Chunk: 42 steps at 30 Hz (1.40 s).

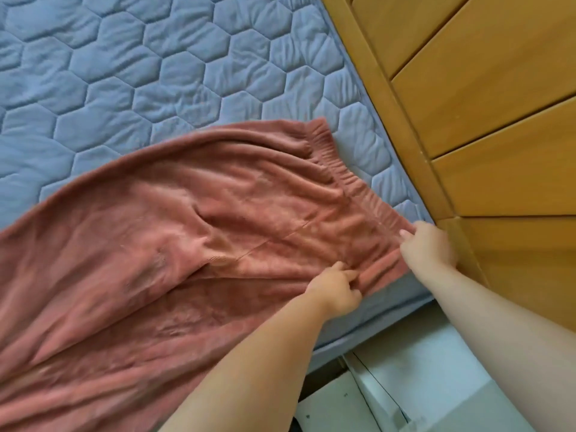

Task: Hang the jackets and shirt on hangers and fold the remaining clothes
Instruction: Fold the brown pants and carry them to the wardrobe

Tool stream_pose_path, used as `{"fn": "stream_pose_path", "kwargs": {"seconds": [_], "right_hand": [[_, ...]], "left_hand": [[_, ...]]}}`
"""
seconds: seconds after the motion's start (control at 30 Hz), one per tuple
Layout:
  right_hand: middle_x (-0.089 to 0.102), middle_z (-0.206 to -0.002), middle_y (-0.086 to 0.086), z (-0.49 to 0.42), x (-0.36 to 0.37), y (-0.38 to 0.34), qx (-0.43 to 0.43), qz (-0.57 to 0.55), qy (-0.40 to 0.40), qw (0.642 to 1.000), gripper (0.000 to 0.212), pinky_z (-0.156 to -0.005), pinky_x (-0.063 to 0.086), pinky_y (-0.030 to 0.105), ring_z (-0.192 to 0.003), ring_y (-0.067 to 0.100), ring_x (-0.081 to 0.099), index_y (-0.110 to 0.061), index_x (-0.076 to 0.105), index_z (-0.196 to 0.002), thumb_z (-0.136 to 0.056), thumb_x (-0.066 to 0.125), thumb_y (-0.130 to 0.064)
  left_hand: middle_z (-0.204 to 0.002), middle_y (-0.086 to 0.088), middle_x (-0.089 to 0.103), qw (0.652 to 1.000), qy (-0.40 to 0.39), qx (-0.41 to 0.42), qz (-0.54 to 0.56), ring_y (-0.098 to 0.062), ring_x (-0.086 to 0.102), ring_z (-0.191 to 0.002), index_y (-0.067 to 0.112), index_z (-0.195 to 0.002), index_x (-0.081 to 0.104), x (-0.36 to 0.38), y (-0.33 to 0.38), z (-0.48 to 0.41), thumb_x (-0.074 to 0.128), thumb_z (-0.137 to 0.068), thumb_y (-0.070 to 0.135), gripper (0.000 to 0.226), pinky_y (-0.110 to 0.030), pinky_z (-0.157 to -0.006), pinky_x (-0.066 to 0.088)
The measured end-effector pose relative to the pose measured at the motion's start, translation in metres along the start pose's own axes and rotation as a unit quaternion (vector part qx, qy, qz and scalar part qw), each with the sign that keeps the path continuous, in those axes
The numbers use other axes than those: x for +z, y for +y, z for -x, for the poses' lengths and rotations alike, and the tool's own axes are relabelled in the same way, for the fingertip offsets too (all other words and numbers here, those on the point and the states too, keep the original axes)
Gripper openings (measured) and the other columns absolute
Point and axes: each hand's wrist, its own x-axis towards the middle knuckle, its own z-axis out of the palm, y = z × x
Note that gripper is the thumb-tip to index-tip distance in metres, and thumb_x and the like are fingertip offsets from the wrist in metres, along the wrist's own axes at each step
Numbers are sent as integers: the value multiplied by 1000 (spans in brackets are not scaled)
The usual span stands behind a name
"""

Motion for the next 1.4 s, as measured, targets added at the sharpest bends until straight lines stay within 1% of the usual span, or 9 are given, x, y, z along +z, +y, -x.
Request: {"fn": "stream_pose_path", "kwargs": {"seconds": [0.2,0.3,0.5,0.67,0.77,0.93,1.13,1.27,1.4], "right_hand": [[42,-140,18,47,36,-27,-203,74,100,971,59,-107,32,47,-130,36,37,-5,42,-136,-79,53,-1],[49,-132,20,66,54,-68,-337,67,96,934,54,-104,38,48,-122,37,47,-4,51,-127,-73,45,-5],[55,-117,16,68,43,-212,-473,7,33,880,34,-83,49,47,-104,37,55,-5,55,-122,-89,49,-6],[37,-144,10,64,51,-292,-510,162,-37,844,44,-104,33,46,-130,28,37,-20,40,-140,-98,40,-34],[3,-161,4,44,55,-303,-418,261,-27,870,59,-114,5,58,-147,23,5,-23,15,-152,-99,36,-40],[12,-158,14,52,49,-308,-326,210,58,920,62,-114,7,56,-145,30,9,-10,22,-149,-95,44,-33],[13,-160,5,152,101,-317,-653,209,-57,725,56,-116,12,46,-146,22,15,-17,26,-150,-98,41,-33],[5,-161,3,181,135,-343,-345,194,-64,916,62,-117,6,51,-147,19,4,-13,7,-152,-100,32,-36],[10,-159,13,263,172,-391,-442,150,4,884,62,-117,12,44,-145,26,11,-10,16,-150,-96,42,-25]], "left_hand": [[-133,-4,52,990,131,39,-44,-27,49,-120,13,-126,59,-5,-36,49,45,-87,11,41,-38,-94,47],[-93,-7,60,938,324,68,-99,-31,57,-84,8,-86,66,-19,-82,90,41,-74,9,28,-40,-64,53],[-80,-14,57,820,553,-108,-100,-33,50,-75,3,-72,61,-104,-169,147,43,-74,7,19,-42,-63,44],[-157,-9,18,819,401,-409,-25,-29,17,-143,23,-145,33,-128,-245,176,43,-96,31,51,-54,-108,24],[-161,1,-8,846,316,-420,-91,-23,-7,-147,35,-152,3,-139,-282,190,36,-98,46,64,-63,-111,11],[-160,1,-15,792,369,-483,-49,-26,-12,-147,32,-152,-3,-186,-320,228,46,-96,37,75,-61,-113,7],[-161,-6,-5,857,342,-362,-133,-26,-1,-148,27,-153,5,-148,-343,264,47,-92,26,74,-53,-115,14],[-161,-5,-4,853,354,-366,-113,-23,-1,-148,27,-153,7,-117,-360,296,46,-94,28,71,-52,-115,14],[-161,-5,1,811,387,-425,-114,-22,1,-148,24,-153,14,-98,-401,356,43,-97,31,64,-54,-114,13]]}}
